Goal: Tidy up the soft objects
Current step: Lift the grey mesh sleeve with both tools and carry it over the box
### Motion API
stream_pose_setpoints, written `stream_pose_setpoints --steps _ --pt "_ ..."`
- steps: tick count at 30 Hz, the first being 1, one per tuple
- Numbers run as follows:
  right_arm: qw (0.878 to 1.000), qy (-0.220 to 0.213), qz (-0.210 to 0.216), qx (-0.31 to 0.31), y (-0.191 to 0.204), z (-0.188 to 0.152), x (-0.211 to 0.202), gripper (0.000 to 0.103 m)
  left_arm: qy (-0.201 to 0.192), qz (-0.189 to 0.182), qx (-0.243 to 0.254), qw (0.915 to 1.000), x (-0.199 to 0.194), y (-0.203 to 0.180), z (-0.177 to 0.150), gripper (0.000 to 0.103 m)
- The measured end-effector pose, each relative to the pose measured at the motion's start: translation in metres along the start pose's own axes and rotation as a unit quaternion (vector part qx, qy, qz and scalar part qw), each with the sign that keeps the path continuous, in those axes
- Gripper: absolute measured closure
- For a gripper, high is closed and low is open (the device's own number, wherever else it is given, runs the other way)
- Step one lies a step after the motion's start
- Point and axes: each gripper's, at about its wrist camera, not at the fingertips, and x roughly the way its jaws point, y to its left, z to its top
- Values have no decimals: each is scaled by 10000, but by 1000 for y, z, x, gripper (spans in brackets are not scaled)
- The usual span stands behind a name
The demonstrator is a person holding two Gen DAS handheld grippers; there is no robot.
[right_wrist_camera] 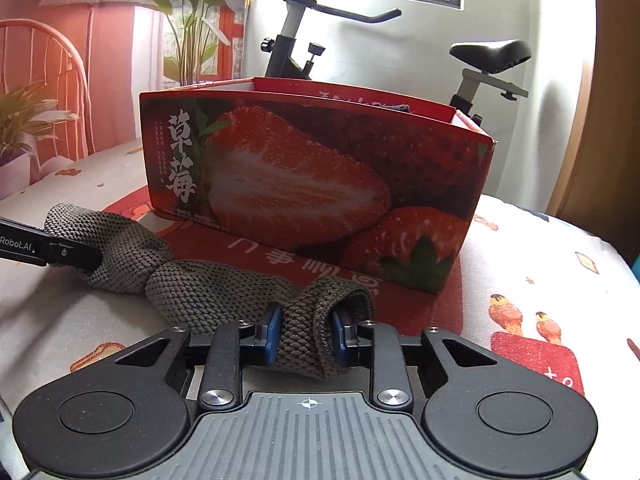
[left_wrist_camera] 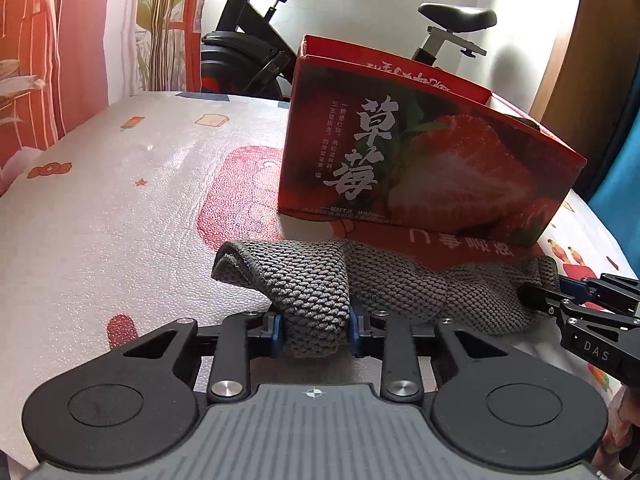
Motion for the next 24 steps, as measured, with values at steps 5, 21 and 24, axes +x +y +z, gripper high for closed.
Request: stream_pose_setpoints --steps 5,21,24 --pt "9999 -56 19 -86 3 -4 -9 82 -129 -59 -3 9999 -10 0 2 75" --pt "9966 -818 -97 -44 -1 17 -67 84 -691 -197 363 9968 -62 -21 25 75" --pt "9956 -929 -75 57 -5 24 -77 84 -714 -208 467 9961 -69 -26 31 75"
